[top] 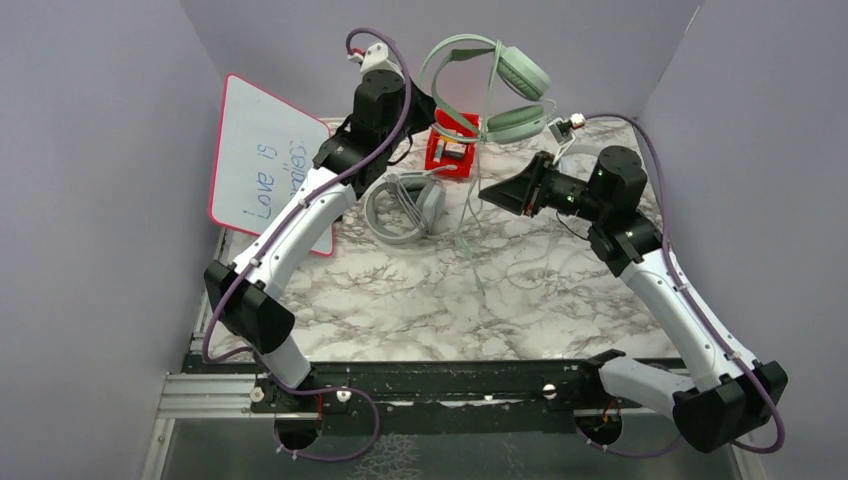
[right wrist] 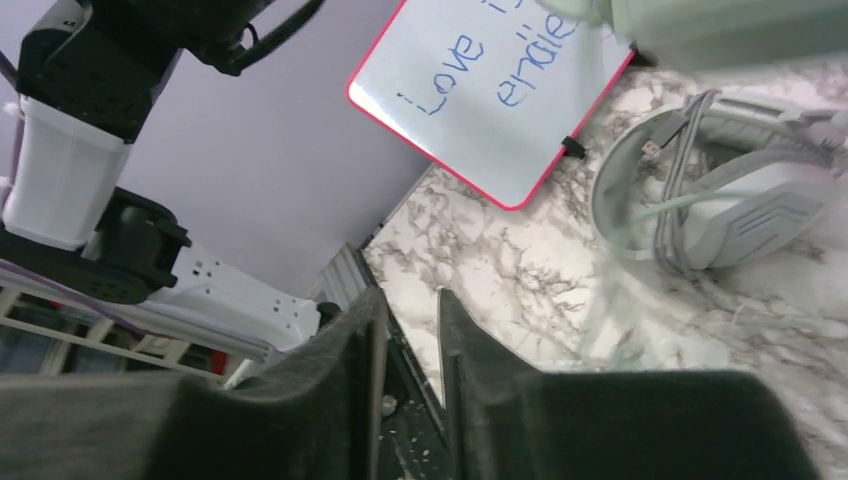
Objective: Wrap the headphones
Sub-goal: Wrap the headphones cable around the headphones.
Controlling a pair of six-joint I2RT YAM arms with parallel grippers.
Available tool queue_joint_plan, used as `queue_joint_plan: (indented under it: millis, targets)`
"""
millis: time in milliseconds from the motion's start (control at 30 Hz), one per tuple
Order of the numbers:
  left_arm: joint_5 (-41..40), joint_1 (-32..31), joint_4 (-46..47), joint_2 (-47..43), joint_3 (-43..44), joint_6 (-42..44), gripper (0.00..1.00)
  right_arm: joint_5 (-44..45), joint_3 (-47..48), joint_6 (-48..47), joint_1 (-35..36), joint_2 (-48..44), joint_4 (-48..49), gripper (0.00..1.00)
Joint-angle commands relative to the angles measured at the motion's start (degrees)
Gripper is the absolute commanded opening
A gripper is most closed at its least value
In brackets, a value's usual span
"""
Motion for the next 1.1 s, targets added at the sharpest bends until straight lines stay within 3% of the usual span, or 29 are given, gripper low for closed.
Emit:
queue_joint_plan:
  millis: [0,167,300,467,600,733,800,900,1000,1067]
  targets:
    - [7.9,0.1,14.0,-5.9,0.8,-9.0,0.0,2.1,-4.2,1.0,0.7,-1.0,7.6,0.37]
    - [11.9,0.1,12.2,-7.4,3.1,-9.2,0.0,1.9,-6.8,-4.7,0.5,-1.6,4.2,0.64]
    - [13.1,0.1,9.4,-7.9,6.0,-9.1,0.0,6.1,-9.4,-9.8,-3.3,-4.4,0.4,0.79]
    - [14.5,0.1,7.0,-9.5,7.5,-9.3,0.0,2.1,-12.8,-13.4,-13.7,-2.6,2.9,0.81]
    - [14.7,0.1,6.4,-11.0,7.2,-9.8,0.0,-9.8,-16.7,-14.4,-13.8,-0.6,17.0,0.83]
    - [14.4,0.1,5.8,-11.7,7.0,-9.5,0.0,-21.9,-20.0,-8.9,-13.5,0.8,28.6,0.84]
    - [14.9,0.1,5.4,-12.1,6.9,-9.3,0.0,-24.3,-20.1,-8.7,-12.4,0.6,29.0,0.84]
    - [15.4,0.1,5.5,-13.0,6.0,-9.8,0.0,-22.8,-17.2,-14.3,-10.0,2.1,20.9,0.85]
    - [16.0,0.1,5.9,-13.9,5.6,-10.0,0.0,-23.5,-17.7,-12.3,-8.7,5.9,25.5,0.81]
    - [15.8,0.1,5.9,-14.5,5.6,-9.8,0.0,-21.3,-17.8,-8.8,-8.6,7.8,30.1,0.67]
